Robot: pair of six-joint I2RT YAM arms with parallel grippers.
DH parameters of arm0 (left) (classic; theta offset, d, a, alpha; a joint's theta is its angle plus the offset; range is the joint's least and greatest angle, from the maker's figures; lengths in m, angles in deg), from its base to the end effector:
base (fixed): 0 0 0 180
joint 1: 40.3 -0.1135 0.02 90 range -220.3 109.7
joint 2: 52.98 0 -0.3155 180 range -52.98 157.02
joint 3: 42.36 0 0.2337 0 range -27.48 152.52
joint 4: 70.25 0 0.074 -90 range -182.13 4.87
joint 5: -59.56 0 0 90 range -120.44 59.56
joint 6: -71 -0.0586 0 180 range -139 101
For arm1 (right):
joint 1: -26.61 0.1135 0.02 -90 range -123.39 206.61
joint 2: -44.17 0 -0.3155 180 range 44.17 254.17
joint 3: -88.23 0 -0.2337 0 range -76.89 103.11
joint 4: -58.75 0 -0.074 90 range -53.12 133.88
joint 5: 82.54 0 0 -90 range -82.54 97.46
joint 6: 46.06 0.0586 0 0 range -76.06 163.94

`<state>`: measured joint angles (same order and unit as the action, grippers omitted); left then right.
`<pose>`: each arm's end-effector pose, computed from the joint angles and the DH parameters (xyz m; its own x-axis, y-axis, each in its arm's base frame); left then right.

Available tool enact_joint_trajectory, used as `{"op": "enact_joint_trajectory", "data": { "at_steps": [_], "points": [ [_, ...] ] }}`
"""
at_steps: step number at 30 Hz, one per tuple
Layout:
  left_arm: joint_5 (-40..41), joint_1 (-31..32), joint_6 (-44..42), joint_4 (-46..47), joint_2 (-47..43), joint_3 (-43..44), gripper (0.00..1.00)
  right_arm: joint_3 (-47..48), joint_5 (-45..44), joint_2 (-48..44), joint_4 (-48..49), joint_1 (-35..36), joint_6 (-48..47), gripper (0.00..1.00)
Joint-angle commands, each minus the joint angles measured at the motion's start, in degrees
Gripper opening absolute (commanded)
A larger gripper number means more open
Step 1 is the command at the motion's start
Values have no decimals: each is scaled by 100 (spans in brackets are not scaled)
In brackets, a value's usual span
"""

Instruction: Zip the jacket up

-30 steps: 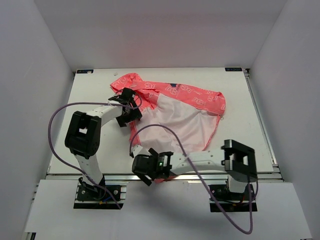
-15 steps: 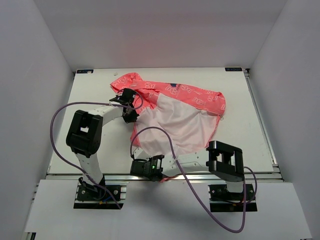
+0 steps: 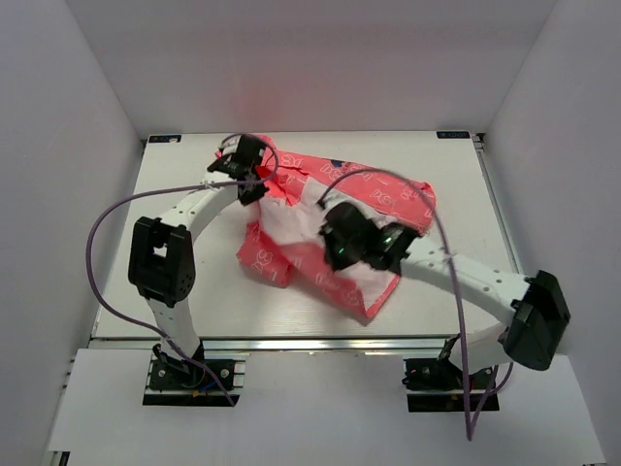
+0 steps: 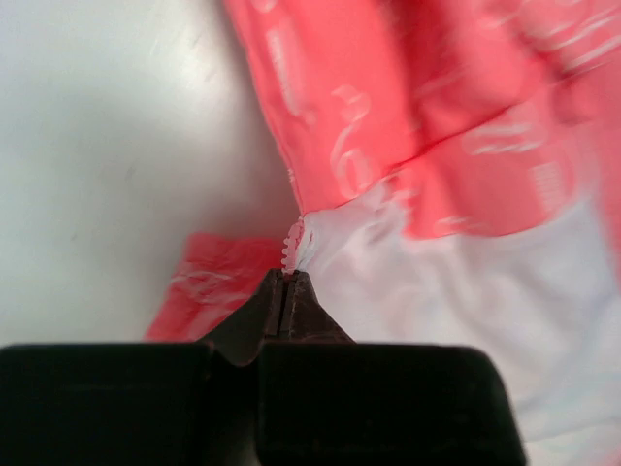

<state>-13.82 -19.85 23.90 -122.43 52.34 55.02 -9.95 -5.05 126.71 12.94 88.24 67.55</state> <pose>0.3803 -0.1239 0.2727 -0.7322 -0.4231 -0.5338 -0.4056 0.9004 -0.1575 0.1551 0.2606 0.3282 -0.6317 -0.3468 -0.6933 -0.5841 0.8010 0.1315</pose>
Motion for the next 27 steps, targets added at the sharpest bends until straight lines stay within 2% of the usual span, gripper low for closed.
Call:
{"op": "enact_joint_trajectory", "data": {
  "at_steps": [1,3,6,8,9,10,11,13,14,15,16,17,18,20,23,26,27],
  "points": [
    [394,213,-62,-357,181,1202,0,-163,609,-502,132,-1247,-515,0],
    [412,416,-141,-541,725,1828,0,-67,714,-564,97,-1844,-735,0],
    [579,592,-176,-866,1709,3260,0,-67,943,-433,263,-3423,-824,0],
    [439,601,-176,-1050,2210,4294,0,-67,1180,-83,518,-4076,-815,0],
    [369,601,-202,-1043,2656,4571,0,-49,1451,85,553,-4532,-867,0],
    [194,601,-229,-973,2835,4782,2,81,1488,278,554,-4702,-920,0],
    [175,601,-264,-877,2976,5071,18,170,1489,671,475,-4808,-981,0],
    [131,592,-229,-841,3196,5197,37,502,1419,1069,378,-4941,-1166,4],
    [131,592,-203,-753,3188,5128,50,635,1410,1375,248,-4950,-1288,18],
    [87,592,-203,-674,3057,5014,83,793,1410,1474,124,-4941,-1385,42],
    [61,592,-203,-560,2952,4865,97,1021,1383,1536,62,-4941,-1456,51],
    [34,592,-246,-316,2829,4707,98,1075,1357,1537,62,-4941,-1509,63],
    [25,592,-264,-226,2697,4409,98,1119,1296,1502,149,-4941,-1535,84],
    [43,601,-317,-216,2371,4249,98,1260,1104,1397,263,-4950,-1597,89],
    [60,697,-343,-558,1985,3968,98,1654,935,1571,361,-5011,-1720,89],
    [-62,908,-352,-674,1467,3135,98,2338,1022,2176,229,-5081,-1782,89],
    [-124,969,-352,-656,1335,2558,98,2507,1023,2344,150,-5099,-1782,89]
  ]
}}
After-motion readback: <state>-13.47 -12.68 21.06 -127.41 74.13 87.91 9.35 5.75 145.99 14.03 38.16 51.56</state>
